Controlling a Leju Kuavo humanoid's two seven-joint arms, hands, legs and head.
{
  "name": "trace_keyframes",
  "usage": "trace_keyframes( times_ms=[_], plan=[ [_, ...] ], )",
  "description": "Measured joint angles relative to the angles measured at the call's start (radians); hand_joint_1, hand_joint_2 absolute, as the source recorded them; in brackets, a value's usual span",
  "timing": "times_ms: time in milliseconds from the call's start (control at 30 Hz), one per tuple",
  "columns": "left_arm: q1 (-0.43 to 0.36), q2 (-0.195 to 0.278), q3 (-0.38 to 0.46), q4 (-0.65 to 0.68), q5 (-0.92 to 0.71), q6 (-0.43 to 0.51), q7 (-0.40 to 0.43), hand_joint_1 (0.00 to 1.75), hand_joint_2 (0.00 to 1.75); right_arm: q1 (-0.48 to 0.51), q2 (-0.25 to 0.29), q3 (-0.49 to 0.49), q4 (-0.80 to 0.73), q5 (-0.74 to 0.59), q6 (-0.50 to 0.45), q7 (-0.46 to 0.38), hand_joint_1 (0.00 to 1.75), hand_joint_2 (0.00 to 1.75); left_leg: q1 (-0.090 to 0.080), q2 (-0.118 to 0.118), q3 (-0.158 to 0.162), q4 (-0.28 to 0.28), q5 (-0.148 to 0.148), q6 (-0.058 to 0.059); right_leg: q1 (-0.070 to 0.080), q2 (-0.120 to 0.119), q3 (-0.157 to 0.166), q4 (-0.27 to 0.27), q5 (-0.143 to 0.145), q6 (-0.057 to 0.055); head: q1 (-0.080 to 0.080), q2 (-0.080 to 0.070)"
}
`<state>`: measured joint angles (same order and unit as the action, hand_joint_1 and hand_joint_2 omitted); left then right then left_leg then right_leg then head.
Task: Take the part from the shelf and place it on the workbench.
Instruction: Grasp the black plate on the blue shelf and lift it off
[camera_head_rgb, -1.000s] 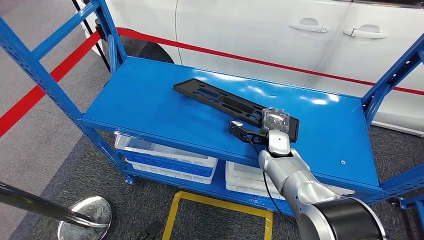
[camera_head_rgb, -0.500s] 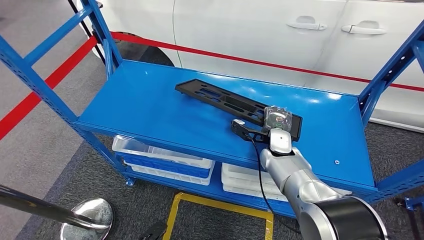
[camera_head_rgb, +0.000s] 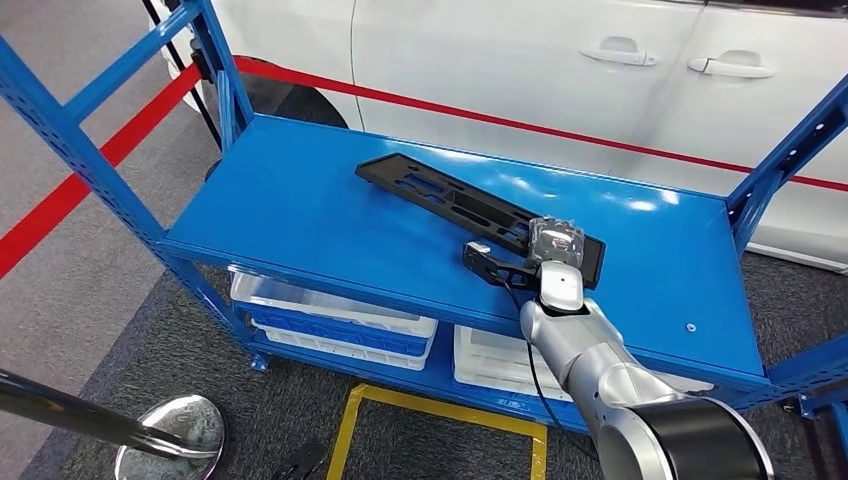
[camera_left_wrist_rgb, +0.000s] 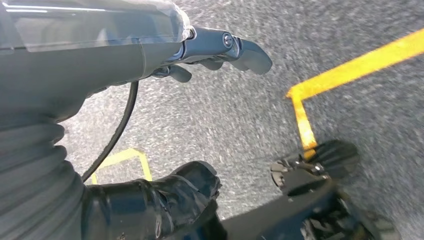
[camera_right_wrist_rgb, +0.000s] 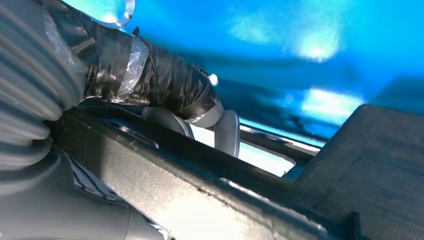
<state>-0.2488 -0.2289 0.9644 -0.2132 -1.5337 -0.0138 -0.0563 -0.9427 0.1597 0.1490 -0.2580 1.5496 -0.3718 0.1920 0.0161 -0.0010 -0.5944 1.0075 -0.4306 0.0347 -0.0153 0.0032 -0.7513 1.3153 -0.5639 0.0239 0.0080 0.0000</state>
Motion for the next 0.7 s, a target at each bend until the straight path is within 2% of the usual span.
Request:
trace_keyframes(
  times_ms=[33, 67, 100, 167, 200, 300, 333, 400, 467, 500, 533, 567, 633, 667, 700],
  plan=[
    [0.002, 0.000, 0.000, 0.000, -0.005, 0.007, 0.003, 0.00, 1.75, 0.000, -0.001, -0.003, 0.000, 0.001, -0.002, -0.001, 1.75, 1.75, 0.000, -0.001, 0.000, 0.003, -0.002, 0.000, 0.000, 0.000, 0.000, -0.004, 0.016, -0.001, 0.000, 0.000],
    [0.002, 0.000, 0.000, 0.000, -0.007, 0.011, 0.006, 0.00, 1.75, 0.000, -0.001, -0.007, 0.000, 0.000, -0.005, -0.003, 1.75, 1.75, 0.000, -0.002, 0.001, 0.006, -0.004, 0.000, 0.000, 0.000, 0.020, -0.049, 0.049, -0.003, 0.000, 0.000],
    [0.002, 0.000, 0.000, 0.000, -0.011, 0.014, 0.009, 0.00, 1.75, -0.002, -0.002, -0.012, -0.001, -0.001, -0.008, -0.007, 1.75, 1.75, 0.000, -0.003, 0.001, 0.010, -0.008, -0.003, 0.000, -0.001, 0.052, -0.120, 0.086, -0.007, 0.000, 0.000],
    [0.001, 0.001, 0.000, 0.000, -0.016, 0.014, 0.007, 0.00, 1.75, -0.006, -0.002, -0.023, -0.002, -0.007, -0.017, -0.019, 1.75, 1.75, -0.004, -0.005, -0.002, 0.020, -0.015, -0.011, 0.004, -0.002, 0.108, -0.237, 0.126, -0.016, 0.000, 0.000],
    [0.001, 0.003, 0.000, 0.000, -0.019, 0.013, 0.002, 0.00, 1.75, -0.008, -0.002, -0.029, -0.002, -0.009, -0.021, -0.024, 1.75, 1.75, -0.006, -0.005, -0.004, 0.022, -0.017, -0.016, 0.006, -0.001, 0.119, -0.262, 0.128, -0.020, -0.001, 0.000],
    [0.000, 0.010, 0.000, 0.000, -0.022, 0.010, -0.006, 0.00, 1.75, -0.012, -0.002, -0.049, -0.004, -0.014, -0.034, -0.029, 1.75, 1.75, -0.002, -0.004, -0.005, 0.025, -0.020, -0.032, 0.007, -0.001, 0.124, -0.272, 0.128, -0.033, -0.001, 0.000],
    [0.001, 0.013, 0.000, 0.000, -0.023, 0.010, -0.007, 0.00, 1.75, -0.014, -0.002, -0.057, -0.004, -0.013, -0.037, -0.029, 1.75, 1.75, -0.001, -0.004, -0.008, 0.036, -0.029, -0.038, 0.005, -0.003, 0.127, -0.275, 0.129, -0.038, -0.001, 0.000],
    [0.001, 0.017, 0.000, 0.000, -0.027, 0.011, -0.007, 0.00, 1.75, -0.018, -0.002, -0.068, -0.004, -0.006, -0.039, -0.023, 1.75, 1.75, 0.002, -0.003, -0.043, 0.116, -0.077, -0.048, 0.001, -0.007, 0.132, -0.280, 0.131, -0.046, -0.001, 0.000],
    [0.004, 0.019, 0.000, 0.000, -0.030, 0.013, -0.007, 0.00, 1.75, -0.018, -0.003, -0.074, -0.004, 0.004, -0.040, -0.016, 1.75, 1.75, 0.005, -0.003, -0.103, 0.244, -0.133, -0.056, 0.001, -0.009, 0.132, -0.280, 0.131, -0.050, -0.001, 0.000],
    [0.006, 0.021, 0.000, 0.000, -0.032, 0.014, -0.007, 0.00, 1.75, -0.017, -0.004, -0.076, -0.004, 0.008, -0.041, -0.015, 1.75, 1.75, 0.006, -0.003, -0.123, 0.284, -0.141, -0.059, 0.001, -0.008, 0.132, -0.280, 0.130, -0.050, -0.001, 0.000],
    [0.008, 0.022, 0.000, 0.000, -0.033, 0.014, -0.007, 0.00, 1.75, -0.017, -0.004, -0.077, -0.004, 0.012, -0.040, -0.016, 1.75, 1.75, 0.007, -0.003, -0.126, 0.287, -0.129, -0.060, 0.000, -0.008, 0.132, -0.279, 0.130, -0.049, -0.001, 0.000],
    [0.008, 0.024, 0.000, 0.000, -0.035, 0.015, -0.007, 0.00, 1.75, -0.016, -0.005, -0.078, -0.004, 0.015, -0.039, -0.017, 1.75, 1.75, 0.009, -0.002, -0.110, 0.251, -0.100, -0.061, 0.000, -0.007, 0.132, -0.278, 0.130, -0.049, -0.001, 0.000],
    [0.008, 0.026, 0.000, 0.000, -0.037, 0.018, -0.006, 0.00, 1.75, -0.017, -0.005, -0.079, -0.004, 0.019, -0.037, -0.018, 1.75, 1.75, 0.010, -0.002, -0.048, 0.120, -0.036, -0.059, 0.000, -0.005, 0.133, -0.276, 0.128, -0.044, -0.001, 0.000],
    [0.008, 0.027, 0.000, 0.000, -0.037, 0.019, -0.006, 0.00, 1.75, -0.017, -0.006, -0.079, -0.004, 0.020, -0.036, -0.017, 1.75, 1.75, 0.009, -0.003, -0.024, 0.066, -0.018, -0.055, 0.001, -0.003, 0.131, -0.274, 0.128, -0.040, -0.001, 0.000],
    [0.008, 0.027, 0.000, 0.000, -0.037, 0.021, -0.005, 0.00, 1.75, -0.017, -0.007, -0.079, -0.004, 0.020, -0.036, -0.013, 1.75, 1.75, 0.007, -0.004, -0.011, 0.035, -0.012, -0.051, 0.002, -0.002, 0.128, -0.274, 0.129, -0.034, -0.001, 0.000]
  ],
)
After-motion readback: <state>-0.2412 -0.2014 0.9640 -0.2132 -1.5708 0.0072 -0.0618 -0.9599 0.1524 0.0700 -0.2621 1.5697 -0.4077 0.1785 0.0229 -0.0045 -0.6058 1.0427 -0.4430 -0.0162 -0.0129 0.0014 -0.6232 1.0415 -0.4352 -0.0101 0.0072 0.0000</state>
